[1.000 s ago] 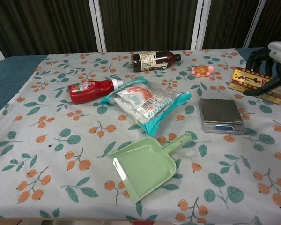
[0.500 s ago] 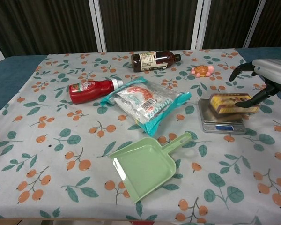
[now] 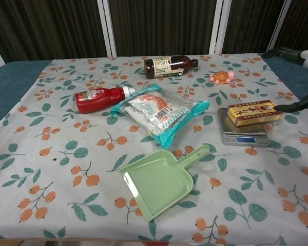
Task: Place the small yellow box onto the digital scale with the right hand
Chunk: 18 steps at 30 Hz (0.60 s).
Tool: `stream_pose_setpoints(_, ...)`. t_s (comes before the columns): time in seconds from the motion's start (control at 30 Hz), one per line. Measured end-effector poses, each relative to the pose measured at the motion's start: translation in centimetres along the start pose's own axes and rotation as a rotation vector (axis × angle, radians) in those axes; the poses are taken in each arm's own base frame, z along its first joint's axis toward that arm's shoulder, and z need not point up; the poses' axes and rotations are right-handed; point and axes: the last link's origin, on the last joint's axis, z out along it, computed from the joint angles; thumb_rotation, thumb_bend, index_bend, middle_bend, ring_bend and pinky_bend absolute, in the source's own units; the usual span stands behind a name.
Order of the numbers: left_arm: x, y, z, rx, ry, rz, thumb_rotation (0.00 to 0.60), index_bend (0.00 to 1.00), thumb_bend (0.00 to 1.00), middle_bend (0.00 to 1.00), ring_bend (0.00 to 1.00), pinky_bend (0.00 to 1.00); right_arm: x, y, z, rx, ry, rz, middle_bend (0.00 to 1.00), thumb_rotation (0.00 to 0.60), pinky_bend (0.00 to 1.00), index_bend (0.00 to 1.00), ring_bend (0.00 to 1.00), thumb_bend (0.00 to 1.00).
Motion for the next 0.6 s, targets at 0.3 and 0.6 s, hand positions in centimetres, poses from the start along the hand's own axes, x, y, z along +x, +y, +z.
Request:
stream_pose_setpoints(0.3,0.2,-0.1,0.1,0.018,0.019,-0.007,0.600,0.23,0.43,0.13,0.16,0.36,2.8,2.0,-10.6,-0.104,0.046,-0.108,0.05,0.600,0.13,0.11,0.00,0.32)
stream_pose_setpoints(0.6,0.1,0.0,0.1,0.018,0.026,0.009,0.600,0.23,0.44,0.13,0.16,0.36,4.0,4.0,-16.7,-0.176,0.117,-0.090,0.03,0.600,0.13,0.09,0.00,0.32)
